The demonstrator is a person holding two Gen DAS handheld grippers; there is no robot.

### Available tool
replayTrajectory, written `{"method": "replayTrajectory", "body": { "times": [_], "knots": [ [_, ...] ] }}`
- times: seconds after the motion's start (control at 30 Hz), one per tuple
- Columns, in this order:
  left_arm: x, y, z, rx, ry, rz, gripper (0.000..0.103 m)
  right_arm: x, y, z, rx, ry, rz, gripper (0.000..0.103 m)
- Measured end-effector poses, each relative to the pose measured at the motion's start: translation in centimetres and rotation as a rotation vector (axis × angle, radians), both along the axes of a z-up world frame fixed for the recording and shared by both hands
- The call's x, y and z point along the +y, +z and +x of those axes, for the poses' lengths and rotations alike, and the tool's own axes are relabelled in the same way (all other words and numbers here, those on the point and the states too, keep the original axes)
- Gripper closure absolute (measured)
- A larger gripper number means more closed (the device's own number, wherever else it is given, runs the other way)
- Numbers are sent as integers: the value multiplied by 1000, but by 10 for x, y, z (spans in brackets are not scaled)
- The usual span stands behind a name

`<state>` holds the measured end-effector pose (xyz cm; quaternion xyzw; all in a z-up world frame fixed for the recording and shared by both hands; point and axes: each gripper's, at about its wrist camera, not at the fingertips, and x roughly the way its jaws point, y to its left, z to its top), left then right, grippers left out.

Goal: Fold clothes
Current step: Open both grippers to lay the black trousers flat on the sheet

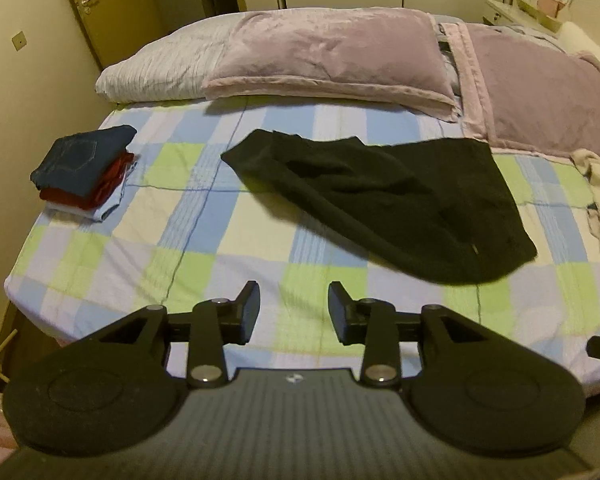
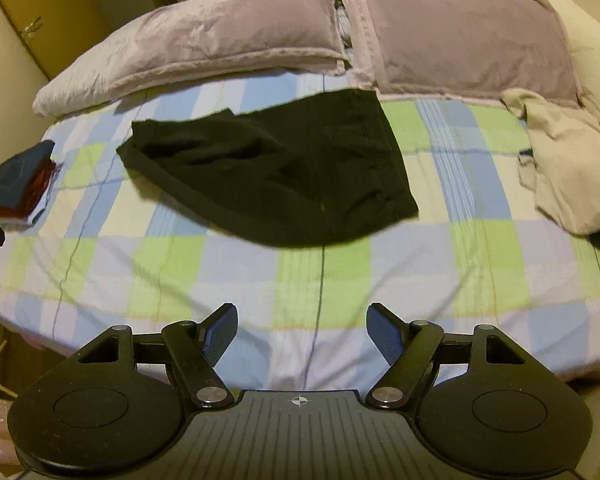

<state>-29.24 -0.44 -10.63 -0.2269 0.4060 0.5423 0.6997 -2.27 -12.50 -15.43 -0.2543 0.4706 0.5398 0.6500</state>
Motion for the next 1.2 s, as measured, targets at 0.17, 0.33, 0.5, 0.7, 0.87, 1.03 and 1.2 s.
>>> {"method": "replayTrajectory", "body": {
  "times": [0.17,0.33,0.5,0.7,0.87,1.03,1.2],
  "knots": [
    [-38,-3,-1,6,12,-7,67,-32,-6,-1,13,7,-14,28],
    [-61,0,-6,12,19,1,66,-51,-7,-2,22,23,-10,28],
    [-65,5,-11,0,35,28,66,-56,2,-2,13,32,28,28],
    [-46,7,-13,-14,30,39,66,-47,8,4,5,18,55,28],
    [-6,4,-26,-29,37,48,66,-26,4,10,8,-25,57,28],
    [57,0,-52,-42,79,52,66,3,-7,26,8,-127,43,28],
    [129,-6,-70,-30,88,40,65,30,-7,42,5,-250,58,28]
  ]
}}
